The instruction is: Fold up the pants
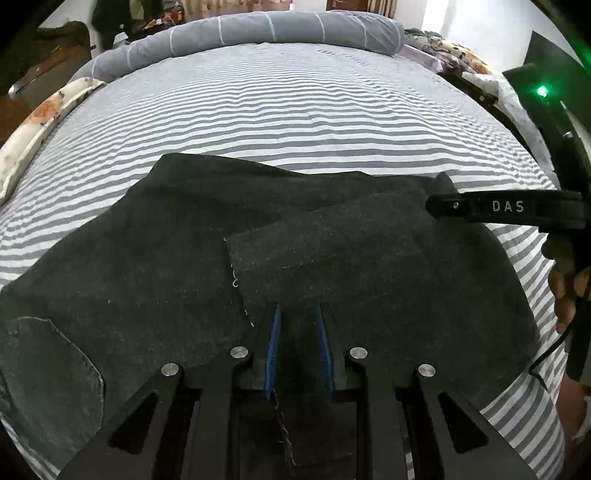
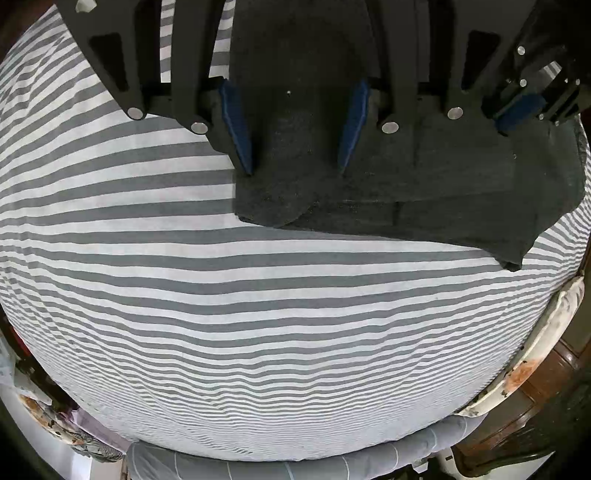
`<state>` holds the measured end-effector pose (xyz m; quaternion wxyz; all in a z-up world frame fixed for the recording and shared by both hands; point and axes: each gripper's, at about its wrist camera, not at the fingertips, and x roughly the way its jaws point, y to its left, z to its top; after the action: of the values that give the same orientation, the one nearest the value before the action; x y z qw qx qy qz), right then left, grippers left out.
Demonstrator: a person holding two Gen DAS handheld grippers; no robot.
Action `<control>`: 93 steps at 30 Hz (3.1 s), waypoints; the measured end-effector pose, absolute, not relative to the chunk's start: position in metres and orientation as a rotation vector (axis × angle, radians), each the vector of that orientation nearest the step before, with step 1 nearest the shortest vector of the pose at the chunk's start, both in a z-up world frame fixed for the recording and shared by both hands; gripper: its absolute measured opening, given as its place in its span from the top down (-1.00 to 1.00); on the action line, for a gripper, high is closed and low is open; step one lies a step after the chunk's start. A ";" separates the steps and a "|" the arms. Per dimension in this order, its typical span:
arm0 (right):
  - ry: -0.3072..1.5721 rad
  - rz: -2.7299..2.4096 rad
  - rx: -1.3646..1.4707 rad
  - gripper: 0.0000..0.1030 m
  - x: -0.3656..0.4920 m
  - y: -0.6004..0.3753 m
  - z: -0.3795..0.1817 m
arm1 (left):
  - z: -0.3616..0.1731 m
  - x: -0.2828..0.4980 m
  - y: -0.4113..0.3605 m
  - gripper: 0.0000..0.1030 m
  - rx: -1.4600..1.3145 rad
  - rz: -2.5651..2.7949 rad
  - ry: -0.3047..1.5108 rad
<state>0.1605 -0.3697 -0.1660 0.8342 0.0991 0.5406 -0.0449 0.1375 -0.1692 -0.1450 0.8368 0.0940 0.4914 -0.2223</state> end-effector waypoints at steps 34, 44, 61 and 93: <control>1.246 -0.105 0.248 -0.12 0.049 -0.336 -0.158 | -0.112 0.110 -0.096 0.53 -0.024 -0.509 1.109; 1.122 0.020 0.316 -0.34 0.046 -0.275 -0.115 | -0.080 0.121 0.102 0.24 -0.380 -0.271 1.119; 1.147 0.133 0.389 -0.34 0.073 -0.213 -0.125 | -0.167 0.089 0.211 0.25 -0.779 -0.114 1.270; 1.196 0.193 0.305 -0.34 0.090 -0.175 -0.155 | -0.148 0.111 0.206 0.80 -0.809 0.006 1.114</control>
<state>0.0902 -0.1754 -0.1548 0.8111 0.1427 0.5600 0.0905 0.1109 0.2064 -0.1482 0.7722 -0.3733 0.5141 0.0027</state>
